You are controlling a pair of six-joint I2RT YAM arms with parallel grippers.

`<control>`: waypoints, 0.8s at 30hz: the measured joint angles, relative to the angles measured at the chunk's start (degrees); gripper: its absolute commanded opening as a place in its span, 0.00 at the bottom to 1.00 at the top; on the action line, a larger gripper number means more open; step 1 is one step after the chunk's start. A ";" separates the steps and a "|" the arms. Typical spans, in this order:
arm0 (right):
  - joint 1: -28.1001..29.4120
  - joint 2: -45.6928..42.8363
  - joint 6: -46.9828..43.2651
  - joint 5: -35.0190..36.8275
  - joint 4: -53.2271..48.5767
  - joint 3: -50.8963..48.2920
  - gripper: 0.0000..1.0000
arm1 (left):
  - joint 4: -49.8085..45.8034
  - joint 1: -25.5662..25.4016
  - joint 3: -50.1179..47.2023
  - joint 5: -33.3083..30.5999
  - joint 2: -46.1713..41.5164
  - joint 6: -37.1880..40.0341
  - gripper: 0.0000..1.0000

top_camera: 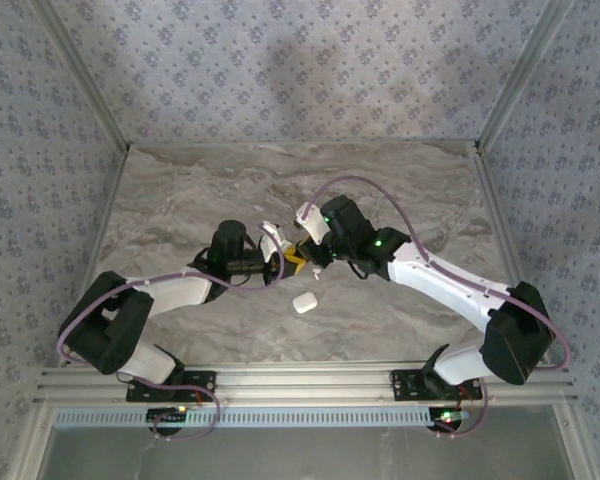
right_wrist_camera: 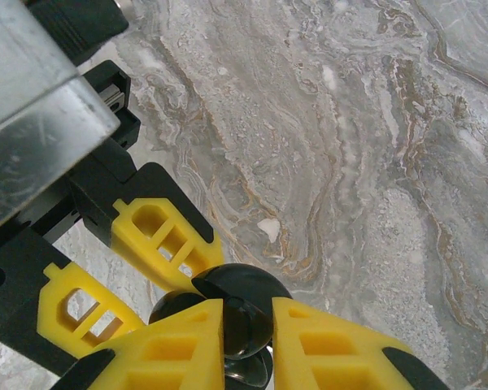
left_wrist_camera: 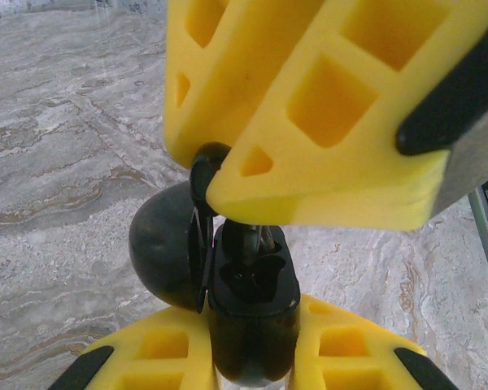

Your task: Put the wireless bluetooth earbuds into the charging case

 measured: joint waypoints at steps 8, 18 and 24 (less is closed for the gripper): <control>0.00 0.00 -1.36 -0.02 -0.57 0.24 0.20 | -0.17 0.00 0.00 -0.02 -0.22 -0.02 0.13; 0.07 0.00 -3.02 0.04 -1.31 0.28 0.20 | -0.31 0.00 0.00 0.00 -0.33 -0.02 0.13; 0.09 0.02 -3.85 0.24 -2.47 0.96 0.20 | -0.31 -0.11 0.00 0.00 -0.35 -0.02 0.13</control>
